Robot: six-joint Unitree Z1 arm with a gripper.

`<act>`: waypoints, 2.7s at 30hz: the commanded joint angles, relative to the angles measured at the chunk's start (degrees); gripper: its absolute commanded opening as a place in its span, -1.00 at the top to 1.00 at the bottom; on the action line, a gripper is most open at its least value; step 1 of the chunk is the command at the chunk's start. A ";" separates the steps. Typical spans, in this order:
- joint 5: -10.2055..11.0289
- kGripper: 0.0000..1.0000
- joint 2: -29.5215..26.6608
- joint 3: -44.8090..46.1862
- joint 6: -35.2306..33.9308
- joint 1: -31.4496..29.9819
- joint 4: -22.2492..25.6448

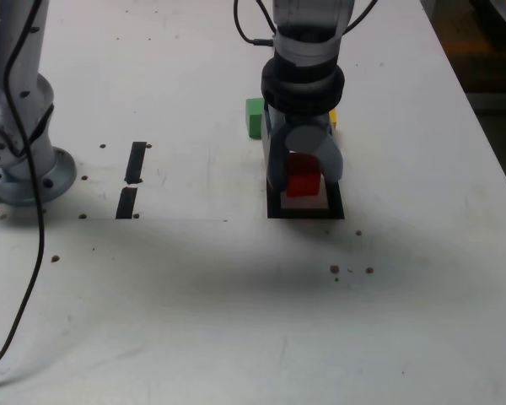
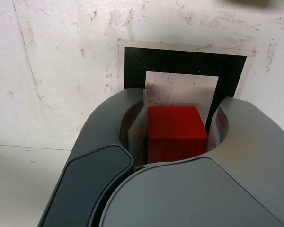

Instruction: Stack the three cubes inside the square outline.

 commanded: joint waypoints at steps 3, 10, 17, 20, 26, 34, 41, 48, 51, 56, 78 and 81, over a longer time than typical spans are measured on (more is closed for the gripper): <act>-0.10 0.22 0.16 0.23 0.12 0.08 -0.21; -0.91 -0.18 0.27 1.01 0.21 0.06 -0.47; -0.87 -0.39 0.24 1.40 0.35 0.09 -1.57; -0.82 -0.43 0.24 1.58 0.39 0.07 -1.84; -0.74 -0.61 -0.17 2.16 0.39 0.07 -1.55; 1.11 -0.63 -3.32 1.20 -0.11 0.06 4.32; 4.81 -0.66 -7.90 -3.37 -0.36 0.17 14.53; 5.90 -0.84 -9.36 -7.33 4.07 1.78 18.24; 5.70 -0.94 -9.08 -8.46 6.89 2.94 18.31; 4.82 -0.99 -7.49 -10.53 11.39 5.73 18.33; -0.18 -0.97 3.88 -18.40 24.46 16.21 18.25; -0.58 -0.97 5.45 -19.13 24.69 16.59 17.82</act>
